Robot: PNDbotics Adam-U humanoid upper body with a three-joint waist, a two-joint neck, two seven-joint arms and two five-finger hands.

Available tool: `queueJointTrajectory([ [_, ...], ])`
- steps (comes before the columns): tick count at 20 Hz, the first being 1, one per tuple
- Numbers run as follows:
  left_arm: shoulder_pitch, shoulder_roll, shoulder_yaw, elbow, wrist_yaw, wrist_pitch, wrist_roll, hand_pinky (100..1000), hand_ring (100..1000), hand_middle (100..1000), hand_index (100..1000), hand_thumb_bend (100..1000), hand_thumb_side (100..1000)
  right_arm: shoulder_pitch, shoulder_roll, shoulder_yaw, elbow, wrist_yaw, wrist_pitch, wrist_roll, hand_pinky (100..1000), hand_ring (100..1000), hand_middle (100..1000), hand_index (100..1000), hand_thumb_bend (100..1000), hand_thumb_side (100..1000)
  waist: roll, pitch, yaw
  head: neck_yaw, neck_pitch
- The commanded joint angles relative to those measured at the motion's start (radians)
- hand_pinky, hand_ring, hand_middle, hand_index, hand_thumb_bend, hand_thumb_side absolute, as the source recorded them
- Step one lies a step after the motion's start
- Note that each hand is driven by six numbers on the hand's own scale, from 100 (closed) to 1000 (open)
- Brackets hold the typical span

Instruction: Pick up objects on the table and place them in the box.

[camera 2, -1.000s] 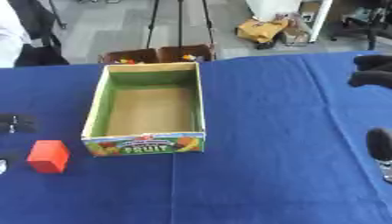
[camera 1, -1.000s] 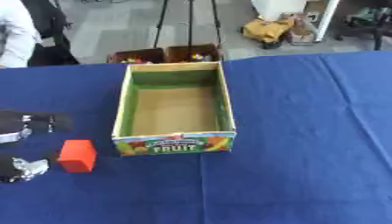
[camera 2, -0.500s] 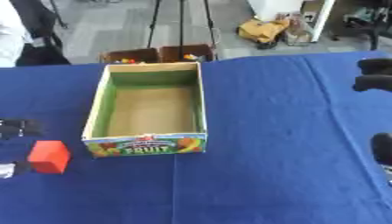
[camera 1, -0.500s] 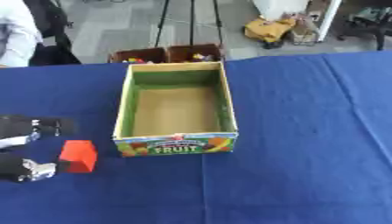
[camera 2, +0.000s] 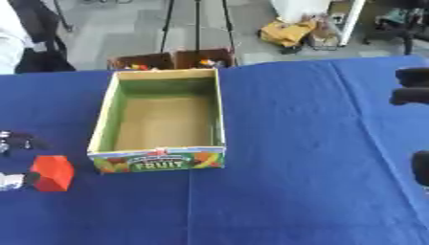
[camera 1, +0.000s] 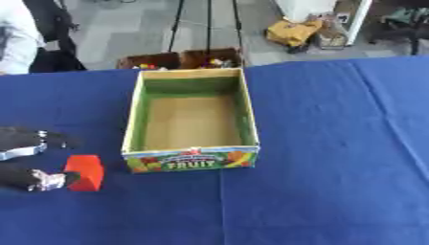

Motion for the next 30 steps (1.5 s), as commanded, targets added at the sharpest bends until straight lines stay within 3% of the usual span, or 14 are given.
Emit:
queueJointTrajectory([
  [1,-0.025,0.027,-0.007,0.024,-0.005,-0.114,-0.077,738,893,899,1000,372,1000,-0.008,-0.013,-0.001,-0.019,-0.012,0.001,0.001,662,752,531,739,337,1000,0.016,0.0,-0.003,0.006,-0.01],
  [18,-0.035,0.013,-0.029,0.097,-0.069,-0.206,-0.077,738,908,952,1000,330,1000,-0.007,-0.006,-0.003,-0.019,-0.011,0.005,-0.004,664,753,515,728,344,1000,0.019,0.01,-0.013,0.014,-0.02],
  [23,-0.041,0.007,-0.026,0.095,-0.091,-0.209,-0.077,730,904,938,1000,328,1000,-0.006,-0.005,-0.004,-0.019,-0.007,0.008,-0.004,664,753,510,725,345,1000,0.018,0.014,-0.015,0.015,-0.022],
  [30,-0.043,0.003,-0.026,0.094,-0.105,-0.211,-0.077,694,879,917,1000,214,1000,-0.005,-0.003,-0.006,-0.019,-0.003,0.012,-0.011,664,753,505,722,347,1000,0.018,0.018,-0.015,0.014,-0.021],
])
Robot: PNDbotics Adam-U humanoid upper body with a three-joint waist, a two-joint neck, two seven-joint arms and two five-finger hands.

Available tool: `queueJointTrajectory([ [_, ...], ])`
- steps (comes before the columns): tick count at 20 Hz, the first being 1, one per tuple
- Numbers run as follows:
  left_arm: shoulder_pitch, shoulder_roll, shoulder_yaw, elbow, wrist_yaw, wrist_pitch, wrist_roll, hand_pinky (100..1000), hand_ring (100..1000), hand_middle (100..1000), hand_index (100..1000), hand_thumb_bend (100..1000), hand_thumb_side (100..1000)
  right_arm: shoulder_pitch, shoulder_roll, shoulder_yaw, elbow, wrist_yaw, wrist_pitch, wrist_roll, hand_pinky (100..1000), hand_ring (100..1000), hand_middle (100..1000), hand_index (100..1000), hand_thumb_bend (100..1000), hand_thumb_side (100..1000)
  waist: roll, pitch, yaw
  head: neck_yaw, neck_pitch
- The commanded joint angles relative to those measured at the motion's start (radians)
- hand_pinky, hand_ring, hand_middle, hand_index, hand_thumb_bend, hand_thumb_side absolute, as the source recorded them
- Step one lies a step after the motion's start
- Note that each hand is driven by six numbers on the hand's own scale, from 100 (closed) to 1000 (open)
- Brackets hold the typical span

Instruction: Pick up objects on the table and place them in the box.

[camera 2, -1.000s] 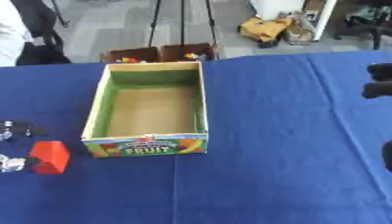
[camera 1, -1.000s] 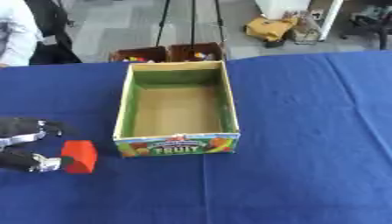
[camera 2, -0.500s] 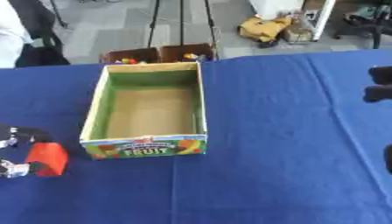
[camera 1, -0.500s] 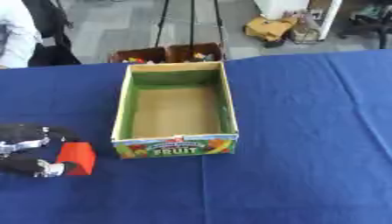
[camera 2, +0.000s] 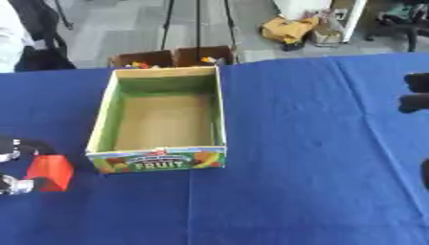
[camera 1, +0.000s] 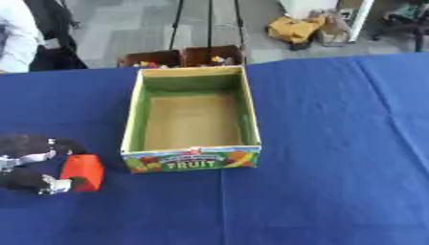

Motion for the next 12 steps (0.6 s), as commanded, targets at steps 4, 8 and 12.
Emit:
queueJointTrajectory([
  [4,-0.015,0.015,0.011,-0.011,-0.002,-0.138,-0.143,631,817,868,1000,153,949,-0.005,-0.01,-0.008,-0.019,0.001,0.004,-0.006,664,753,503,720,346,1000,0.01,0.004,-0.001,0.002,-0.013],
  [8,-0.011,0.012,0.01,-0.016,0.003,-0.13,-0.143,553,759,837,1000,132,927,-0.005,-0.009,-0.009,-0.019,0.003,0.005,-0.009,665,753,500,718,347,1000,0.009,0.006,-0.001,0.001,-0.013],
  [12,-0.013,0.01,0.006,-0.02,0.006,-0.129,-0.143,594,816,894,1000,226,1000,-0.004,-0.008,-0.01,-0.019,0.006,0.008,-0.011,665,752,494,714,347,1000,0.007,0.007,0.0,0.002,-0.013],
])
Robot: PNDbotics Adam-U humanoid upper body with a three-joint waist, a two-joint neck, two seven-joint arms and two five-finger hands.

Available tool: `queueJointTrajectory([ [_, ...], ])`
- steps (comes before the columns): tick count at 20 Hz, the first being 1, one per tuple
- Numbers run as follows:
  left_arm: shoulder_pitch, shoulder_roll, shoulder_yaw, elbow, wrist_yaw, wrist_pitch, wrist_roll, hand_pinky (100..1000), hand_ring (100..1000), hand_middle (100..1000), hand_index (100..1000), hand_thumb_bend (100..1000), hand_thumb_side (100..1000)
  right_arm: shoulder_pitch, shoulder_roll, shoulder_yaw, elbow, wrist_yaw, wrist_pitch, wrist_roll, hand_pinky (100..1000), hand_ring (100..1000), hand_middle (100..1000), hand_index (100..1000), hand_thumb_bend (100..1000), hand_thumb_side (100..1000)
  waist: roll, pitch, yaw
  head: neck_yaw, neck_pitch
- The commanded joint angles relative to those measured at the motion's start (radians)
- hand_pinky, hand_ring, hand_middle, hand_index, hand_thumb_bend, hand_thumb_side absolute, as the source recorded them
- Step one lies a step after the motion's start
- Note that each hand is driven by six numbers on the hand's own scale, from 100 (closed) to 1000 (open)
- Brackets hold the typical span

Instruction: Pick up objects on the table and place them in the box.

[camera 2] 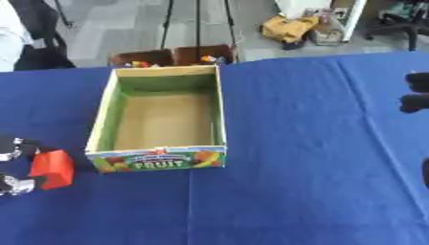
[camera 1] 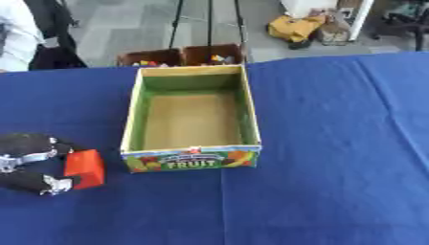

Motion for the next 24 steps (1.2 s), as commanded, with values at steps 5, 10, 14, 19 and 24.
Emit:
queueJointTrajectory([
  [5,-0.017,0.013,0.001,-0.016,-0.009,-0.142,-0.138,649,851,923,1000,308,1000,-0.003,-0.01,-0.011,-0.019,0.008,0.008,-0.01,664,752,483,710,350,1000,0.008,0.004,0.001,0.002,-0.012],
  [10,-0.02,0.009,-0.007,-0.015,-0.028,-0.145,-0.138,657,850,909,1000,353,1000,-0.002,-0.009,-0.012,-0.019,0.012,0.014,-0.013,665,753,478,707,353,1000,0.009,0.005,0.0,0.001,-0.013],
  [14,-0.025,0.002,-0.013,-0.007,-0.055,-0.145,-0.138,640,834,874,1000,344,1000,-0.002,-0.008,-0.014,-0.019,0.015,0.017,-0.018,666,752,474,706,355,1000,0.011,0.008,-0.001,0.0,-0.013],
  [19,-0.028,-0.006,-0.017,-0.006,-0.074,-0.138,-0.138,580,788,848,1000,290,1000,-0.002,-0.006,-0.014,-0.019,0.018,0.021,-0.021,667,753,473,706,358,1000,0.012,0.009,-0.002,-0.001,-0.015],
  [24,-0.032,-0.013,-0.017,-0.005,-0.085,-0.12,-0.13,492,712,782,1000,111,791,-0.003,-0.004,-0.017,-0.019,0.02,0.026,-0.027,668,753,471,705,361,1000,0.011,0.01,-0.004,-0.001,-0.019],
])
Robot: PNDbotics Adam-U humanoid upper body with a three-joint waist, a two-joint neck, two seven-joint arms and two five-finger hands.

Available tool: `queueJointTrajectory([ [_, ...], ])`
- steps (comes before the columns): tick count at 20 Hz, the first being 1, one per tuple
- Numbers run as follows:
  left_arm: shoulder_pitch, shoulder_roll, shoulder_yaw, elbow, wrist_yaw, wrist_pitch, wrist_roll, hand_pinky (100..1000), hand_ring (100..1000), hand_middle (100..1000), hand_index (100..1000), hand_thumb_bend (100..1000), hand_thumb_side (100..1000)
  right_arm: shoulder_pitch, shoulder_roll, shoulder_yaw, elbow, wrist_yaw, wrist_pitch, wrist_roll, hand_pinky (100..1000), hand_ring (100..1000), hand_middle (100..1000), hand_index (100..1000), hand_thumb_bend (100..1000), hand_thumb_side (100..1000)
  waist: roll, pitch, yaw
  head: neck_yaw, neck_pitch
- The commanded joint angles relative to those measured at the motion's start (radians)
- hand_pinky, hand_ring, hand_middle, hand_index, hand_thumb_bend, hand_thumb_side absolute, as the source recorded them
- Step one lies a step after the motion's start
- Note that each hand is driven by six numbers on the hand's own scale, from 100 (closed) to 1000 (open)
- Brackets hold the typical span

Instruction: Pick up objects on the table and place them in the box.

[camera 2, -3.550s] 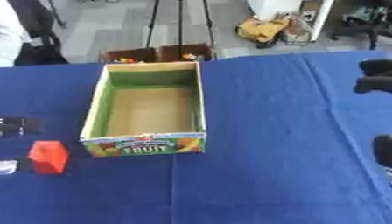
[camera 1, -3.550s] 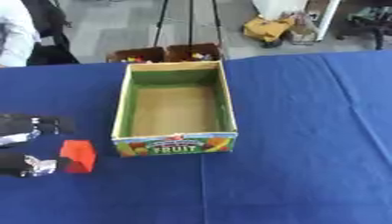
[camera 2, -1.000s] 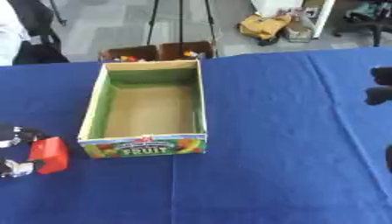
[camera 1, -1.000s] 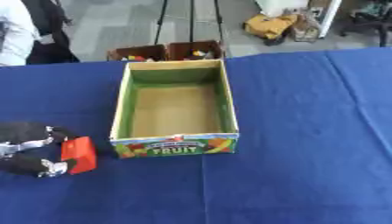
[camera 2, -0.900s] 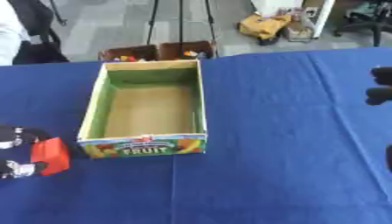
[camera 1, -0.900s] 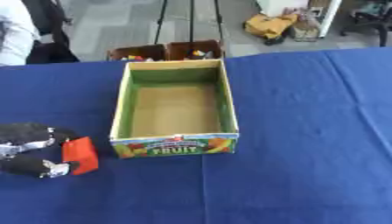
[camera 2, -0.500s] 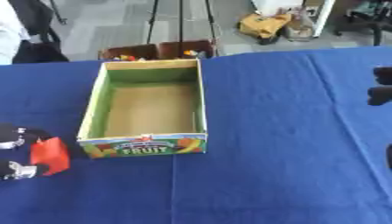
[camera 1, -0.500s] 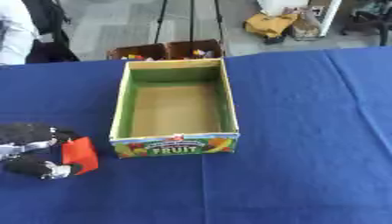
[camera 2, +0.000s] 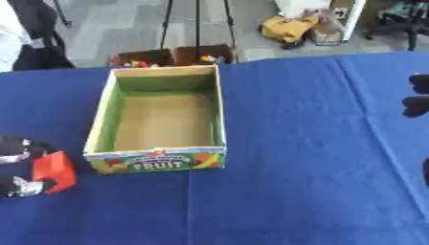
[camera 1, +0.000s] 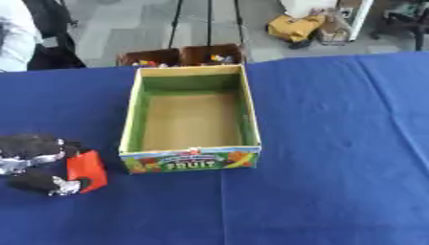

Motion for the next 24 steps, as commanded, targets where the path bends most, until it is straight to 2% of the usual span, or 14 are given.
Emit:
queueJointTrajectory([
  [1,-0.009,0.008,-0.003,-0.002,-0.012,-0.115,-0.125,474,696,766,994,108,786,-0.004,-0.011,-0.011,-0.019,0.006,0.005,-0.006,669,753,471,704,361,1000,0.01,0.002,-0.002,-0.001,-0.014],
  [6,-0.008,0.003,-0.01,0.006,-0.019,-0.1,-0.104,433,664,743,976,116,717,-0.005,-0.009,-0.011,-0.019,0.008,0.009,-0.01,669,753,469,703,362,1000,0.01,0.002,-0.003,-0.001,-0.018],
  [9,-0.006,0.0,-0.01,0.013,-0.016,-0.097,-0.093,396,635,706,943,100,712,-0.005,-0.008,-0.012,-0.019,0.01,0.013,-0.012,670,753,468,701,363,1000,0.009,0.002,-0.004,-0.002,-0.019],
  [12,-0.006,0.0,-0.005,0.006,0.0,-0.087,-0.078,358,607,655,849,100,670,-0.005,-0.007,-0.013,-0.019,0.012,0.018,-0.015,671,753,466,695,365,1000,0.009,0.001,-0.003,-0.003,-0.019],
  [16,-0.006,0.011,0.006,-0.023,0.03,-0.06,-0.061,314,574,614,772,100,615,-0.004,-0.008,-0.013,-0.019,0.014,0.021,-0.019,671,752,465,693,365,1000,0.007,-0.001,0.001,-0.004,-0.018],
  [18,-0.006,0.016,0.017,-0.043,0.049,-0.043,-0.052,275,547,578,697,100,554,-0.002,-0.008,-0.013,-0.019,0.015,0.023,-0.02,671,752,464,690,366,1000,0.007,-0.003,0.003,-0.005,-0.016],
  [24,-0.008,0.033,0.052,-0.115,0.091,0.015,-0.011,201,500,525,631,100,411,0.0,-0.007,-0.013,-0.019,0.016,0.027,-0.023,671,751,462,688,367,1000,0.005,-0.008,0.009,-0.006,-0.015],
])
